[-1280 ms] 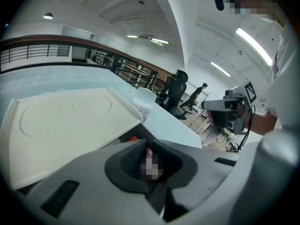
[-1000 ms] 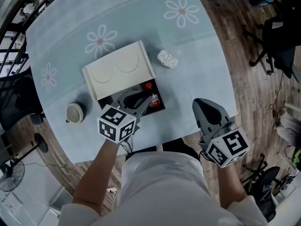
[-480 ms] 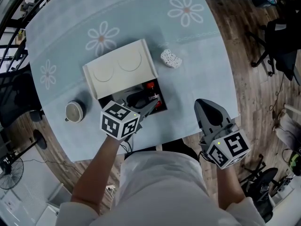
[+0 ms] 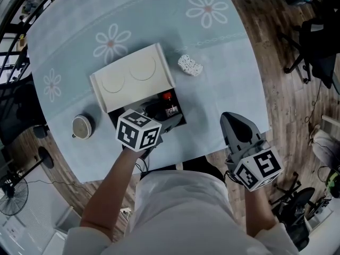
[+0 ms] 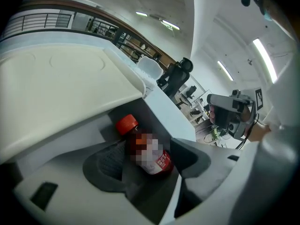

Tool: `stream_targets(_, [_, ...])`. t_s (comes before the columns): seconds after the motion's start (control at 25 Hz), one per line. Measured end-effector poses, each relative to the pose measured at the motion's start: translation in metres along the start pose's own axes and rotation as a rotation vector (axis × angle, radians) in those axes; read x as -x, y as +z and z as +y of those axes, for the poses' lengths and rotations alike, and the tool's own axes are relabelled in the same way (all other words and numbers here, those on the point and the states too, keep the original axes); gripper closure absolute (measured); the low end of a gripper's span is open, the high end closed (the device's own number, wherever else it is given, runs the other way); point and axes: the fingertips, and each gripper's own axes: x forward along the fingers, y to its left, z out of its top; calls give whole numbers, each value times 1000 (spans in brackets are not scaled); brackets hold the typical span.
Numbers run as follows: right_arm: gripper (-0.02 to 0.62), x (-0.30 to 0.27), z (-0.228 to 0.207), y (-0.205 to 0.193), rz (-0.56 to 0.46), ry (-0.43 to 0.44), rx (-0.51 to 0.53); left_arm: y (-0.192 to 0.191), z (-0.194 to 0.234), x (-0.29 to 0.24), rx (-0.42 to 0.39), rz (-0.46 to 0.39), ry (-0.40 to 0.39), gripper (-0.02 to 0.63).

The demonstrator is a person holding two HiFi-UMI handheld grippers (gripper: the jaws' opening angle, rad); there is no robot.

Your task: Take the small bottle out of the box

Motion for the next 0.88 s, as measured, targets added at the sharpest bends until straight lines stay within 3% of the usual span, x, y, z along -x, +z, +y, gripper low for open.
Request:
stream_targets(0.4, [574,6,-10,-4,-2,-9,-11,-1,5,-7,11,59,22,328])
stream_targets(0.64, [574,10,-13,-5,-5,-12,-10,1,4,-8,35,45,29,347])
stream_targets(0.88, [574,13,-3,-7,-11,-11,2,4,1,-2,9,13,40,359])
